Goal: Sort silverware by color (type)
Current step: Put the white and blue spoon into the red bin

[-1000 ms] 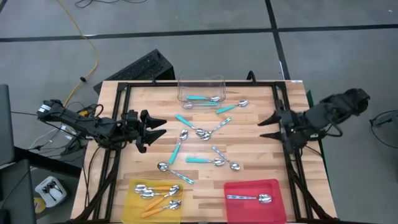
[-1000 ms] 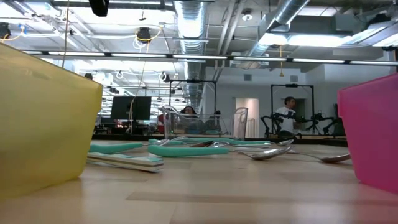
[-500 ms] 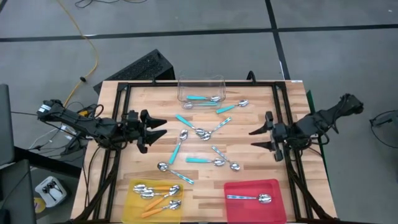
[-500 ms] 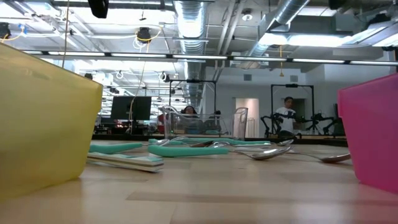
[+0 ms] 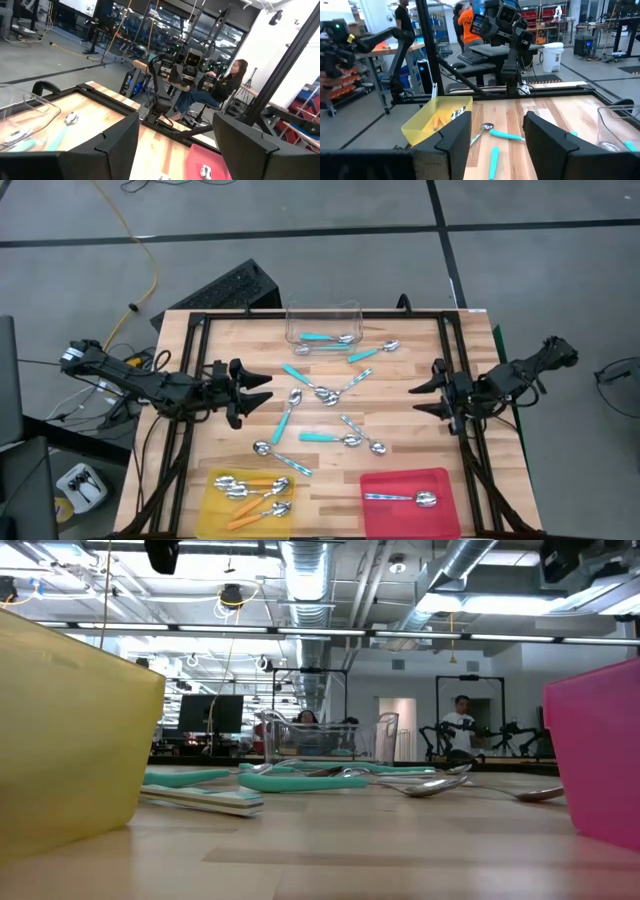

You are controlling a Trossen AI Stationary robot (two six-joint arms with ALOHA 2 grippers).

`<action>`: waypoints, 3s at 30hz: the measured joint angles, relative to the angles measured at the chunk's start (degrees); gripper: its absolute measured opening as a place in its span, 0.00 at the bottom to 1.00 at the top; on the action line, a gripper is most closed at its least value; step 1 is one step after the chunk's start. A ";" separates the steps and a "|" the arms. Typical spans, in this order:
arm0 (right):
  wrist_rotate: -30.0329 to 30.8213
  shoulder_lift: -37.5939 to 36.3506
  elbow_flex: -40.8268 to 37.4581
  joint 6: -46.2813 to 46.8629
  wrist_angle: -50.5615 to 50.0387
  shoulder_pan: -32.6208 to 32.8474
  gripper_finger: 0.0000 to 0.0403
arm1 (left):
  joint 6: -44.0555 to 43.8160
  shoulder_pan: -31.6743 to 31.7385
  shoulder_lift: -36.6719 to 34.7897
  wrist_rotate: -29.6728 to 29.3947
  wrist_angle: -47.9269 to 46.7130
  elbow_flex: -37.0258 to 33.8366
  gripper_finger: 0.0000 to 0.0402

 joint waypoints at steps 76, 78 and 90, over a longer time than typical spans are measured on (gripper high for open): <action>8.49 68.27 10.23 26.16 12.06 -8.56 0.50 | -4.29 3.56 7.30 1.53 -7.74 -0.02 0.59; 8.34 70.43 12.85 27.76 7.13 -8.06 0.50 | -4.29 3.56 7.26 1.53 -7.70 -0.02 0.59; 7.35 79.16 20.20 30.97 -2.74 -6.94 0.50 | -4.29 3.56 7.26 1.53 -7.71 -0.02 0.59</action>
